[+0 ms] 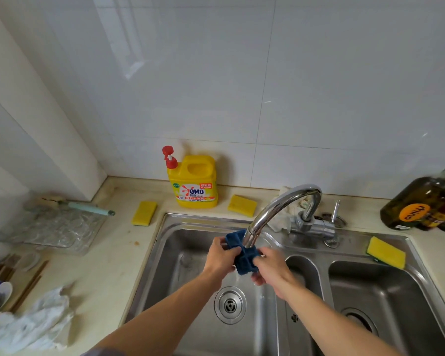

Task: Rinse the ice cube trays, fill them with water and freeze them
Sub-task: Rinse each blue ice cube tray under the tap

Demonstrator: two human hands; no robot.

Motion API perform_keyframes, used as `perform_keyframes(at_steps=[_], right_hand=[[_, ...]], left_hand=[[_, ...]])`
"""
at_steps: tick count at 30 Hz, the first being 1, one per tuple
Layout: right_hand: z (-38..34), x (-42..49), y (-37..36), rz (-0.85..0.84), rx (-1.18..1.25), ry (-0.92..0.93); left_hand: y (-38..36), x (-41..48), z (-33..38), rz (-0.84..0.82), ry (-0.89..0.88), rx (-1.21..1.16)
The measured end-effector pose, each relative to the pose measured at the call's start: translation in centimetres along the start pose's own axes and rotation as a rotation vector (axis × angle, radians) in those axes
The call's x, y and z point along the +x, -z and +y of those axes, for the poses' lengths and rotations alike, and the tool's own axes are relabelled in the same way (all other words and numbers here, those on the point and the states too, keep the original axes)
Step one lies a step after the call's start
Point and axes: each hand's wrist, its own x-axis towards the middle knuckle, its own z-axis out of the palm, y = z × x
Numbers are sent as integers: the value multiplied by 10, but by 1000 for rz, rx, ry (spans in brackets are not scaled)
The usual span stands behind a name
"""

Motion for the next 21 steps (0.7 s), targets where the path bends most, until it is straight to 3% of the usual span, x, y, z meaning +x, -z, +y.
perform_keyframes(at_steps=[4,8,14,21], right_hand=[[-2,0,-6,100,-73,77],[1,-4,-14,61,-195,174],[-4,-5,-3,-2,-64,99],[-11,2,1,-13,-48,27]], left_hand=[[-6,-7,-5,-37,189,-146],[-11,-4,-2,67,292,-295],[-6,-2,5,89,49,-34],[-7,-5,9,-58,-173,300]])
